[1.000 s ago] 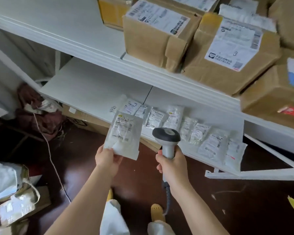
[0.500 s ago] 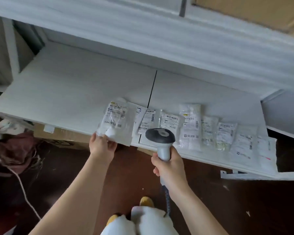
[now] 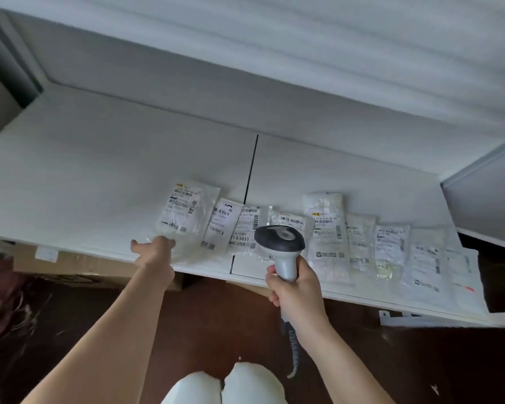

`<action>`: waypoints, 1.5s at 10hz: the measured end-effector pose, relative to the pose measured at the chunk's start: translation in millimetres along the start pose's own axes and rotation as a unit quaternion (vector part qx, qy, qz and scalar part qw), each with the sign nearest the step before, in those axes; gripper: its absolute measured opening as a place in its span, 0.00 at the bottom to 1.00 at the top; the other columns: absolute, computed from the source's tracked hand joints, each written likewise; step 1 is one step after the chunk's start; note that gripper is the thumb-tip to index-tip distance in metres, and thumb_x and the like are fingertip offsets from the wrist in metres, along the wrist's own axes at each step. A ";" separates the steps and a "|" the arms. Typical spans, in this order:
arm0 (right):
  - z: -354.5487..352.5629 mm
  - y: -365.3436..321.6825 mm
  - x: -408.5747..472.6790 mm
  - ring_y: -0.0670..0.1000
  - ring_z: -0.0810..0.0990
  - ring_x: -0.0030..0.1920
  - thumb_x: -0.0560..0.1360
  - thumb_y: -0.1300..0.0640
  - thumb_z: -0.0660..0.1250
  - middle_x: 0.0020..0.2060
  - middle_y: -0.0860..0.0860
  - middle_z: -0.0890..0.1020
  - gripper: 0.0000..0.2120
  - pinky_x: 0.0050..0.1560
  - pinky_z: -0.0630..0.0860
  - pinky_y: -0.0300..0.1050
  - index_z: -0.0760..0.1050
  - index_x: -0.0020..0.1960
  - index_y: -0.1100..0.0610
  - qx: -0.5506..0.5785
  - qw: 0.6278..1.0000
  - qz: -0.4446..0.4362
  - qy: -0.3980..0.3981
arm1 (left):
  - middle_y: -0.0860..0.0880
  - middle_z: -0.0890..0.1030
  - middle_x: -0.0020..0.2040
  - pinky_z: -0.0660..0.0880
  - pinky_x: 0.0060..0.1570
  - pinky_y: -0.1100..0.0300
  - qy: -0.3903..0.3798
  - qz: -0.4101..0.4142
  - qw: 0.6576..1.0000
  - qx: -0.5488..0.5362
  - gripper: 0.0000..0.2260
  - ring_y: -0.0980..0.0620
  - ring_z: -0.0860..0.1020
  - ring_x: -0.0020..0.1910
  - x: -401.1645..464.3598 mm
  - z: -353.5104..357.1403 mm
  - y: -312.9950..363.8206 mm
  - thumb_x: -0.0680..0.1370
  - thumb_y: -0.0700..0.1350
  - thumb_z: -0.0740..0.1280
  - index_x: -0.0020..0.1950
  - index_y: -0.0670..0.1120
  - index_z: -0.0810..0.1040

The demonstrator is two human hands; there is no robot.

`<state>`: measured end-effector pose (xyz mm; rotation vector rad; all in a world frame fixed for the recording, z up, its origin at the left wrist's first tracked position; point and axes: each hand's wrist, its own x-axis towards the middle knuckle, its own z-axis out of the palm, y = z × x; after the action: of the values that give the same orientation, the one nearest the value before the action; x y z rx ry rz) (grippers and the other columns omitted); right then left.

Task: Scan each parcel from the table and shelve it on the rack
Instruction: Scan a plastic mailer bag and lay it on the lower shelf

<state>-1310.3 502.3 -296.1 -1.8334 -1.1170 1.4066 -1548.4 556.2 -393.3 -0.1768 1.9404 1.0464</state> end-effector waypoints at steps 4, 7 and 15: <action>-93.8 -91.1 -121.6 0.45 0.74 0.25 0.74 0.66 0.67 0.36 0.53 0.77 0.06 0.31 0.72 0.41 0.73 0.46 0.57 0.046 0.998 0.039 0.033 | 0.44 0.77 0.49 0.77 0.44 0.54 -0.192 -0.074 0.977 0.053 0.11 0.45 0.77 0.48 -228.4 -31.4 14.7 0.81 0.36 0.58 0.62 0.42 0.74; -242.4 -104.9 -234.3 0.48 0.74 0.31 0.74 0.68 0.67 0.38 0.54 0.76 0.07 0.31 0.74 0.37 0.74 0.49 0.60 0.163 0.970 0.036 0.176 | 0.43 0.80 0.52 0.75 0.37 0.57 -0.367 -0.021 0.894 0.257 0.08 0.46 0.79 0.42 -427.6 38.5 -6.3 0.82 0.40 0.61 0.59 0.41 0.75; -892.2 148.1 -542.0 0.45 0.76 0.30 0.79 0.58 0.66 0.38 0.52 0.77 0.06 0.34 0.75 0.38 0.73 0.54 0.50 0.354 0.697 0.004 0.624 | 0.44 0.81 0.50 0.76 0.40 0.55 -0.621 0.055 0.558 0.547 0.09 0.45 0.80 0.47 -1062.4 327.5 -520.3 0.82 0.40 0.60 0.59 0.42 0.77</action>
<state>-470.0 3.0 99.2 -1.5742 0.1676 0.1954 -457.9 181.8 27.6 1.1162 0.8620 -0.2705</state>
